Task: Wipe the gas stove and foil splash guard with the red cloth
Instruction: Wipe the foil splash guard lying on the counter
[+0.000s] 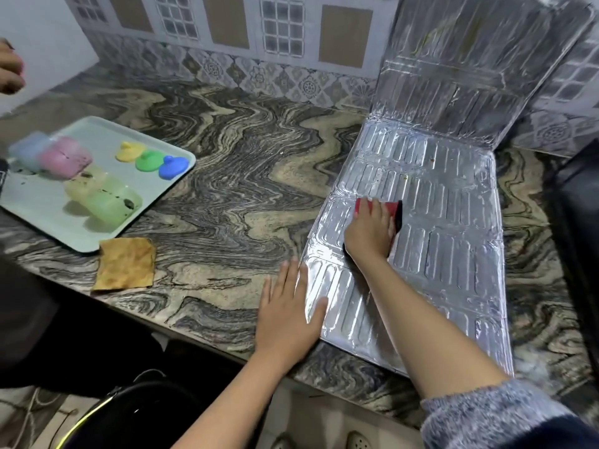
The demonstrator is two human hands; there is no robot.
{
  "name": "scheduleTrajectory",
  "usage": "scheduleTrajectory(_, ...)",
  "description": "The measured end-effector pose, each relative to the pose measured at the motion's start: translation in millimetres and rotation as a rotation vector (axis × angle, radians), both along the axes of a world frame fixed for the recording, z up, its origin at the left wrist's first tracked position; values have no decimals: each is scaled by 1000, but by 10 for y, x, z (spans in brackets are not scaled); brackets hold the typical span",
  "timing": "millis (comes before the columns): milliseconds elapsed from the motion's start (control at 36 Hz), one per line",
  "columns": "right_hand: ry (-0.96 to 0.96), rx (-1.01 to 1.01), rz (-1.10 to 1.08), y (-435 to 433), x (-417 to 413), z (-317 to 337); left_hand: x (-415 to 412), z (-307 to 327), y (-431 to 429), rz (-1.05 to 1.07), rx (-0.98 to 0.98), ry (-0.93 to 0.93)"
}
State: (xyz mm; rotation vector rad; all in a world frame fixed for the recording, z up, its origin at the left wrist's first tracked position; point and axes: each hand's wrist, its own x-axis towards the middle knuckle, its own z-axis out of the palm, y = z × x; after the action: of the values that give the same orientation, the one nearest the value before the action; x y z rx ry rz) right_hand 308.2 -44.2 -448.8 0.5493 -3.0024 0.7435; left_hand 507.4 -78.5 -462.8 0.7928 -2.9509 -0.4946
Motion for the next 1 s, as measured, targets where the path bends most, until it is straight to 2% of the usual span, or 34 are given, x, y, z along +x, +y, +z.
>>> scheduleTrajectory(167, 68, 30, 209, -202, 28, -15, -9, -40, 3, 7, -5, 9)
scheduleTrajectory(389, 82, 119, 768, 34, -19, 28, -15, -26, 13, 21, -13, -15)
scheduleTrajectory(444, 53, 115, 834, 222, -76, 59, -16, -30, 14, 22, -20, -17)
scheduleTrajectory(528, 12, 91, 734, 532, -213, 68, -12, -35, 23, 27, -19, -14)
scheduleTrajectory(694, -31, 91, 332, 1216, -321, 53, -7, -37, 32, 34, -5, 13)
scheduleTrajectory(861, 11, 127, 6, 1783, -35, 41, -7, -18, 41, 23, 19, 13)
scheduleTrajectory(1000, 50, 100, -294, 1788, 375, -89, -14, -9, 52, 15, 11, -13)
